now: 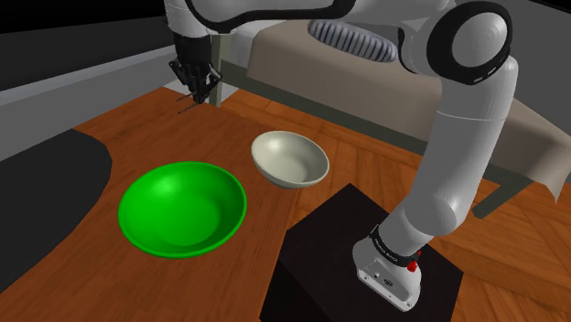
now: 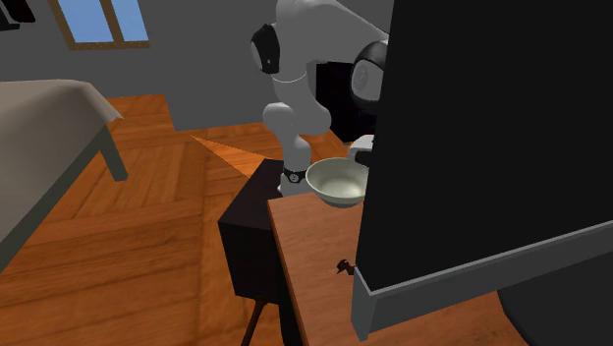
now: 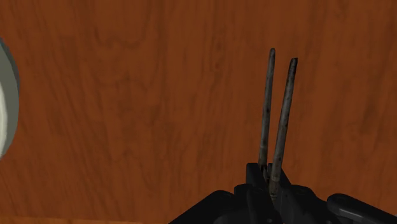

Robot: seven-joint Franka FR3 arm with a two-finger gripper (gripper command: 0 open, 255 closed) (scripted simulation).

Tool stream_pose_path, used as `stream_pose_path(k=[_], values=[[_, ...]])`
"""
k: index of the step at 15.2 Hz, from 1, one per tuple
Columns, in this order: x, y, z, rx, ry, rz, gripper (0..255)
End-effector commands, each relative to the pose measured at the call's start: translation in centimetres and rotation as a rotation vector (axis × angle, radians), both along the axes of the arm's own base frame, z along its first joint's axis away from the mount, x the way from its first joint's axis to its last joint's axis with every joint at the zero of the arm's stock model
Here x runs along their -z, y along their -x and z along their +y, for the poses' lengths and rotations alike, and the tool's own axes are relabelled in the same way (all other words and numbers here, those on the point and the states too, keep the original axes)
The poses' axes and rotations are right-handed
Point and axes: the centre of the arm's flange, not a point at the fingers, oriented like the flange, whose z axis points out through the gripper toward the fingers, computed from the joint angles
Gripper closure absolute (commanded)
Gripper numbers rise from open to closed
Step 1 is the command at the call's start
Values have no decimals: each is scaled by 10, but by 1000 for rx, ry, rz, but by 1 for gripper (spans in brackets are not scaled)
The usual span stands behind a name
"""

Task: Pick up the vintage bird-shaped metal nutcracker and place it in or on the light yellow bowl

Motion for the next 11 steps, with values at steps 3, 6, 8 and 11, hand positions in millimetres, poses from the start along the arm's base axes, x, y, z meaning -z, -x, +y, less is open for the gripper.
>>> stream_pose_path(k=[3,6,8,11], values=[[-22,-1,-1,0,0,0,255],[-37,-1,-1,0,0,0,255],[-48,-1,-1,0,0,0,255],[-64,-1,-1,0,0,0,255]])
